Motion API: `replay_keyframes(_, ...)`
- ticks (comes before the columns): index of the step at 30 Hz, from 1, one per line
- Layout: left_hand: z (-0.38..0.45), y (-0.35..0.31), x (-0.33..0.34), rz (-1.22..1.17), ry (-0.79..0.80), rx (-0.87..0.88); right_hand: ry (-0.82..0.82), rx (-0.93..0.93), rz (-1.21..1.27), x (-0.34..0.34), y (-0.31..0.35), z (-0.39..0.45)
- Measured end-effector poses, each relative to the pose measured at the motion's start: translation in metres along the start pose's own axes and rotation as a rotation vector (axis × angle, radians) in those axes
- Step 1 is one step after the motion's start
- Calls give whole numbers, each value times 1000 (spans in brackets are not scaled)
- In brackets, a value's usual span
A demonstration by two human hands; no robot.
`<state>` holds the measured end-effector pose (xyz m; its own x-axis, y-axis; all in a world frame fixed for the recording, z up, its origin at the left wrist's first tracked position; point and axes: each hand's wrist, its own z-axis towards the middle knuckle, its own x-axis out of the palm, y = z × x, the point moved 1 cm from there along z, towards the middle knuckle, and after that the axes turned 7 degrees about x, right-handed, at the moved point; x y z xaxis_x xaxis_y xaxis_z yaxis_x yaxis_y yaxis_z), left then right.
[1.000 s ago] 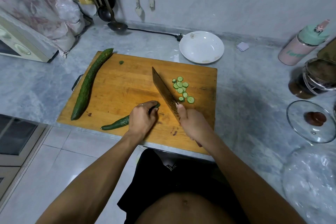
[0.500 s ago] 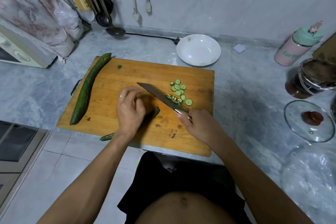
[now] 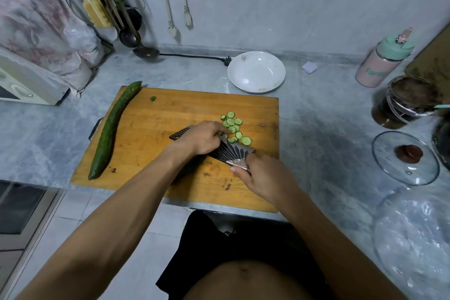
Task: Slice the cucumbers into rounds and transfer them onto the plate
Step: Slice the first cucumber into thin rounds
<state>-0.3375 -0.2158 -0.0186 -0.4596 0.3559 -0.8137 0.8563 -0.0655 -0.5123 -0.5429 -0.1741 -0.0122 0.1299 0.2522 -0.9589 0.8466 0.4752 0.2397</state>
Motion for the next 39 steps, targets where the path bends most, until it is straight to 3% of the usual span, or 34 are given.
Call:
replay_keyframes(4,-1,-1,-2,-14,-136,66,4,23,23,-3,-3,-2)
replay_keyframes(11,8,-11,-1,158,74,51,-21,-4,16,-2,-2,-4)
replay_keyframes(15,11,-6,1,205,55,-27,-18,3,18,-2,-1,-5)
replay_keyframes(18,-4,-4,-4,85,-196,29,-4,46,80,-1,-3,-5)
replay_keyframes(22,-53,-15,-9,-97,-784,161,67,179,338,5,-9,-4)
replay_keyframes(25,-79,-7,9,-162,-968,93,92,240,491,5,-8,-5)
replay_keyframes(29,-86,25,45,-144,-780,-102,153,290,657,2,2,-4)
replay_keyframes(32,-81,41,67,-53,-636,-156,193,316,732,1,9,-1)
replay_keyframes(39,-84,44,85,41,-693,-89,197,274,622,3,21,-7)
